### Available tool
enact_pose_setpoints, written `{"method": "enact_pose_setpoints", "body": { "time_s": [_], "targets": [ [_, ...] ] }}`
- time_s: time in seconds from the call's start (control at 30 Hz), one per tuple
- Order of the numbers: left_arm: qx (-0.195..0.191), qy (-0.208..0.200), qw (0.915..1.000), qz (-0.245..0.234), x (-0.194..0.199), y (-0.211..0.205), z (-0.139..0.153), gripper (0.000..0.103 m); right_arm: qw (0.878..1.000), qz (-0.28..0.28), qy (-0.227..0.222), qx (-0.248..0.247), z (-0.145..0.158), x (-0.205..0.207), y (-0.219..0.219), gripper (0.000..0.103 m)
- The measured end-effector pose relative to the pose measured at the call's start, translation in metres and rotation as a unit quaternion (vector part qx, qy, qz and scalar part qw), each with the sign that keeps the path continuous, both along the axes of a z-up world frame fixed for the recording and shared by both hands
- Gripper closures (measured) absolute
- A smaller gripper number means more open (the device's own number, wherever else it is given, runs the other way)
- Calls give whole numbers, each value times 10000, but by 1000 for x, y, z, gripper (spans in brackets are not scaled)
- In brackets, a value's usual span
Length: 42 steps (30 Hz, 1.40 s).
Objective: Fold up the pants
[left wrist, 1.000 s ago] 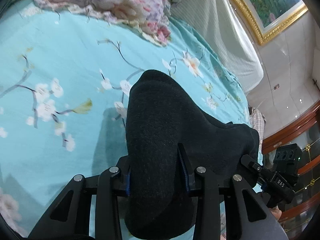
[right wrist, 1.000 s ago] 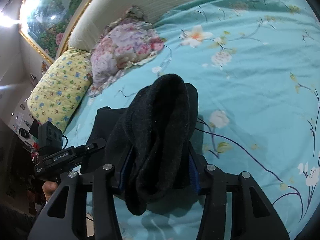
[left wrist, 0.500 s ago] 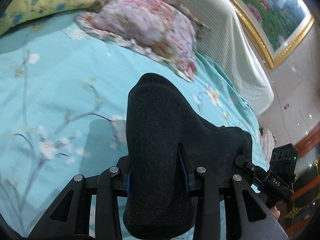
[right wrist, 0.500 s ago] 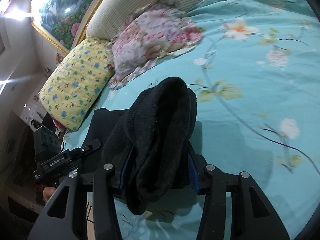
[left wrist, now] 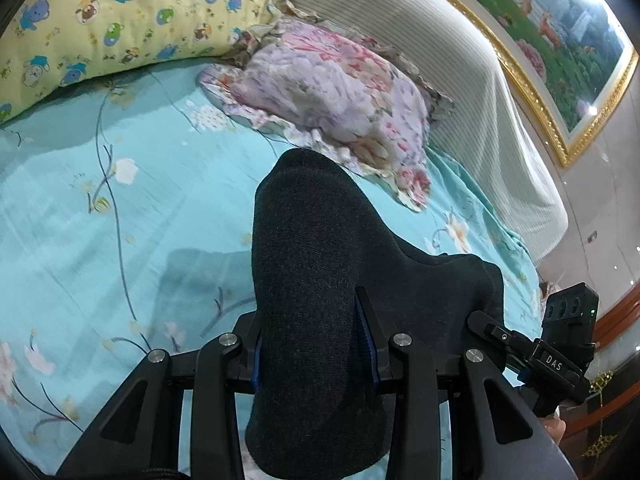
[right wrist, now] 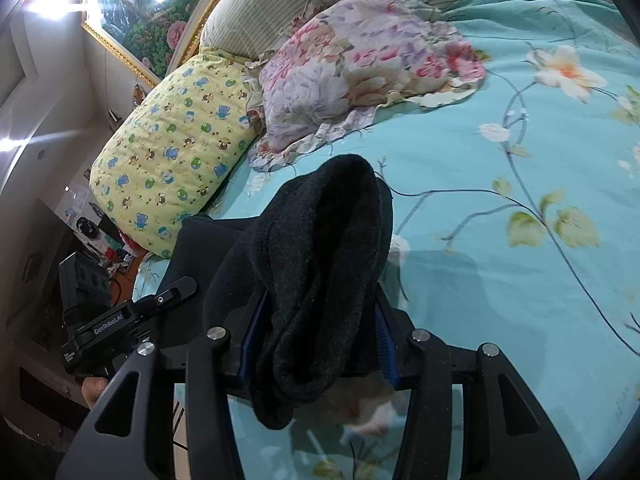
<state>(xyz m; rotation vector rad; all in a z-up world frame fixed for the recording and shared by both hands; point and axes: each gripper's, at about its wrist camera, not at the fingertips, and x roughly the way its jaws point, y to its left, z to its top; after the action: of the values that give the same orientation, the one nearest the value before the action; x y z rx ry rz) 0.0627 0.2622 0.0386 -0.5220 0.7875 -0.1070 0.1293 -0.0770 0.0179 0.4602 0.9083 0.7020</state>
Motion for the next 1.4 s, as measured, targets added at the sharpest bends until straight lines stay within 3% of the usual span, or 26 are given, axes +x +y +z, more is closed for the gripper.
{"method": "enact_pose_setpoints", "body": {
  "time_s": [0.37, 0.8, 1.4],
  "targets": [
    [151, 20, 9997, 194, 27, 19, -6, 66, 9997, 163, 162, -22, -12, 34, 32, 53],
    [160, 107, 9991, 365, 44, 33, -20, 65, 9992, 321, 5, -245, -16, 63, 54, 52],
    [271, 250, 9984, 428, 47, 34, -38, 46, 9993, 258, 87, -268, -36, 69, 47, 34]
  ]
}}
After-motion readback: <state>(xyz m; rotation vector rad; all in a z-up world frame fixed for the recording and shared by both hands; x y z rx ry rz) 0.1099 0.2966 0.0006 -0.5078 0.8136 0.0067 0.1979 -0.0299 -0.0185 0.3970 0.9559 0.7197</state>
